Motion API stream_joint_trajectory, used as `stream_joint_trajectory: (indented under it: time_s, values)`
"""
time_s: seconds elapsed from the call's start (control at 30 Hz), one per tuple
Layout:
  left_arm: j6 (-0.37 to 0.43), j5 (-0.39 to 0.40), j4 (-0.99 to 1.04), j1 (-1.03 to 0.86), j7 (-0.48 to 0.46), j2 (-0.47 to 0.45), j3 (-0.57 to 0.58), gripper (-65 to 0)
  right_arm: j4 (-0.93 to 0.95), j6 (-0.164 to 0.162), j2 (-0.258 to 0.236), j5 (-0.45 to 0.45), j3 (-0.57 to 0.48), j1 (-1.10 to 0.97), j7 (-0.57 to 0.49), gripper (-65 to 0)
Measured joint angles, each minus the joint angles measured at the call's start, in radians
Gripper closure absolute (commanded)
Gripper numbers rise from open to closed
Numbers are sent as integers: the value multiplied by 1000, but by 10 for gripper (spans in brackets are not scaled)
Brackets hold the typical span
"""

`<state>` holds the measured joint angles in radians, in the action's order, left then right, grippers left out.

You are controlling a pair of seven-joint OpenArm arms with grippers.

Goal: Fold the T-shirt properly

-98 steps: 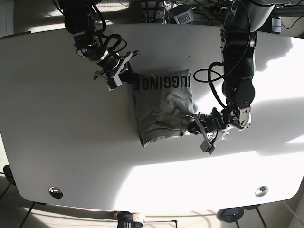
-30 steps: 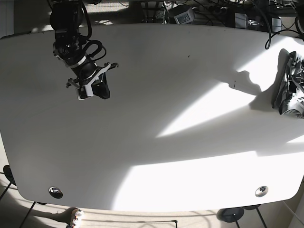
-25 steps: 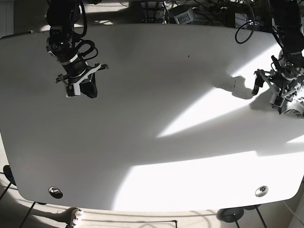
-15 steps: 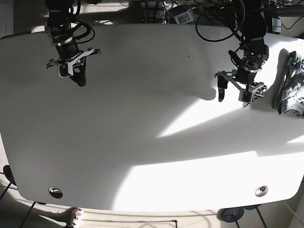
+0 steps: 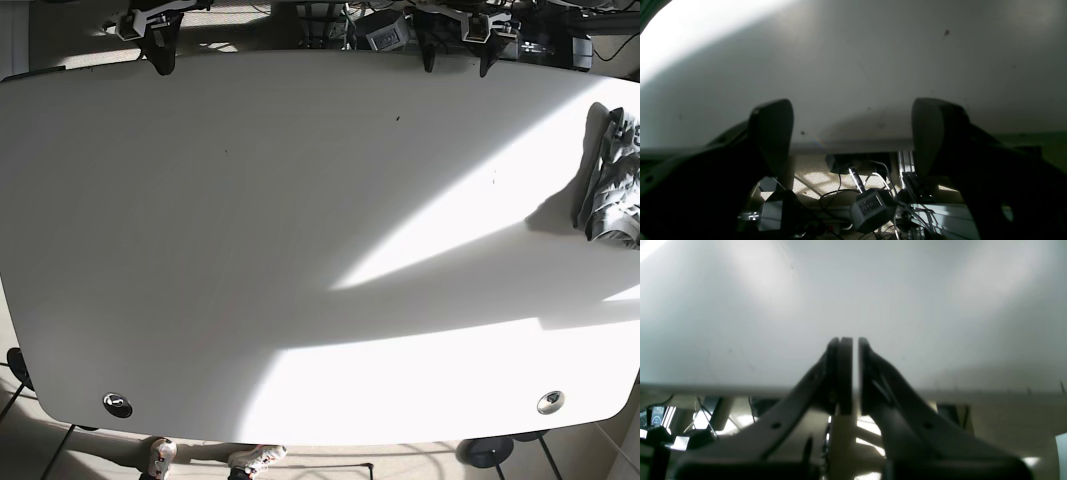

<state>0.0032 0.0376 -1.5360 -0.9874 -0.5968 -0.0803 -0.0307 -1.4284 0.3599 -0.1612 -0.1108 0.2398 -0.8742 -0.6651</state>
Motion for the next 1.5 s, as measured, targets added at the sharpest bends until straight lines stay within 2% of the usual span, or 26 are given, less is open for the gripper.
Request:
stream_joint_trajectory:
  time_s: [0.07, 0.17, 0.27, 0.33, 0.5, 0.73, 0.87, 1.0, 1.03, 1.17, 1.23, 1.4, 1.5]
  values:
    - [-4, 0, 2, -103, -63, 3, 29, -517, 32, -1, 0, 0, 0, -55, -57, -24]
    - [0, 0, 32, -195, -77, -4, 66, -517, 88, -1, -2, 0, -5, -117, -103, -24]
    - [-2, 0, 149, -192, -79, -4, 77, -517, 204, -1, -3, 0, -15, -139, -129, -24]
    - [-2, 0, 283, -159, -77, -6, 75, -517, 308, -5, -16, -5, -77, -132, -162, -24]
    - [-3, 0, 591, 49, -79, -27, 79, -517, 609, -5, -47, -2, -167, 23, -173, -24]
    - [-2, 7, 1014, 338, -78, -26, 75, -517, 980, -1, -34, 3, -175, 312, -176, -24]
    - [-2, 7, 1197, 472, -82, -26, 75, -517, 1087, -1, -32, 3, -175, 405, -157, -24]
    - [-3, 7, 1395, 597, -78, -25, 75, -517, 1111, -3, -22, 2, -174, 458, -61, -24]
    - [-3, 7, 1418, 615, -50, -25, 75, -517, 1111, -2, -17, 3, -174, 465, -43, -24]
    - [-3, 7, 1434, 689, 160, -24, 75, -517, 1111, -1, -9, 3, -174, 504, 63, -24]
    - [-3, 7, 1433, 712, 175, -23, 75, -517, 1111, -1, -12, 0, -174, 517, 95, -24]
    - [-3, 7, 1432, 710, 185, -23, 75, -517, 1112, -1, -11, 0, -174, 529, 101, -24]
    - [-2, 7, 1365, 678, 185, -18, 75, -517, 1112, -1, -11, -1, -174, 525, 100, -24]
